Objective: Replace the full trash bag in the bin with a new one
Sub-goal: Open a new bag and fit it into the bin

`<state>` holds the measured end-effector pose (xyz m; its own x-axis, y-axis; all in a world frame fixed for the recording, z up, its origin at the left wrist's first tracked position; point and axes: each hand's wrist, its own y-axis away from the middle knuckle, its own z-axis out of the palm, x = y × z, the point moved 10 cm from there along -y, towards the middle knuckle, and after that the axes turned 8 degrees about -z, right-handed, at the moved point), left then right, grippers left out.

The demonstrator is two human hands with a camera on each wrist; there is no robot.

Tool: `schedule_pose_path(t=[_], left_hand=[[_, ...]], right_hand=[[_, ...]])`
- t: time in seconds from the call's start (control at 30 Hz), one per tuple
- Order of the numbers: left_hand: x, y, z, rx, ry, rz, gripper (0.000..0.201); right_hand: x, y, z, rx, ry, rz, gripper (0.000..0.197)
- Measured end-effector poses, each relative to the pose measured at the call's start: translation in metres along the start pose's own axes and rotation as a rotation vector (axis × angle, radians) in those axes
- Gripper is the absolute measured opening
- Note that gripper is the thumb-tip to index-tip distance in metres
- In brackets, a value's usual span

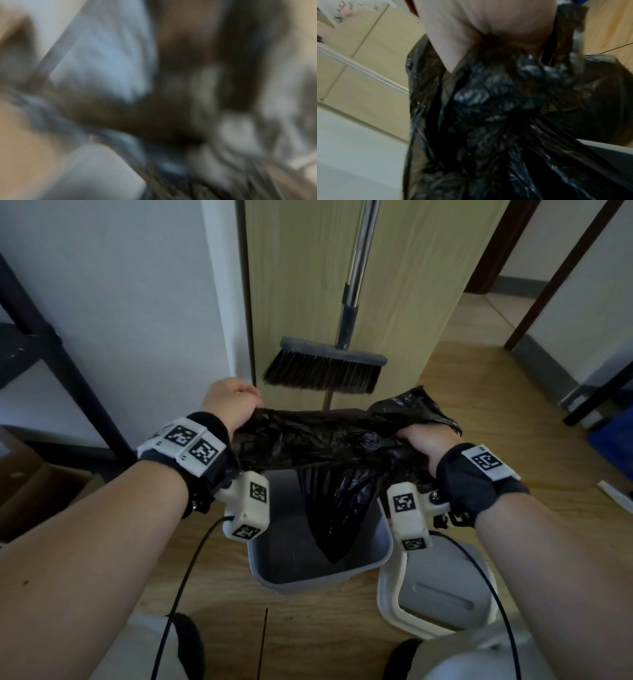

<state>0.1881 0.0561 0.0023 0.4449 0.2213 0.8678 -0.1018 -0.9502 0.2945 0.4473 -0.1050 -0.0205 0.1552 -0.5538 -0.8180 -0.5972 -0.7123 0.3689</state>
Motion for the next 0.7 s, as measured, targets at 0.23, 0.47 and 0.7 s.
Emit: schedule_pose_path(t=[0.23, 0.47, 0.7], left_hand=[[0.028, 0.042, 0.075, -0.412, -0.402, 0.297, 0.071], [0.001, 0.026, 0.069, -0.255, -0.738, 0.214, 0.066], [0.014, 0.015, 0.043, -0.006, -0.682, 0.295, 0.03]], right_hand=[[-0.02, 0.018, 0.05, -0.303, 0.086, -0.089, 0.04], [-0.024, 0.013, 0.045, -0.272, 0.048, -0.124, 0.054], [0.002, -0.016, 0.017, -0.165, 0.064, -0.046, 0.078]])
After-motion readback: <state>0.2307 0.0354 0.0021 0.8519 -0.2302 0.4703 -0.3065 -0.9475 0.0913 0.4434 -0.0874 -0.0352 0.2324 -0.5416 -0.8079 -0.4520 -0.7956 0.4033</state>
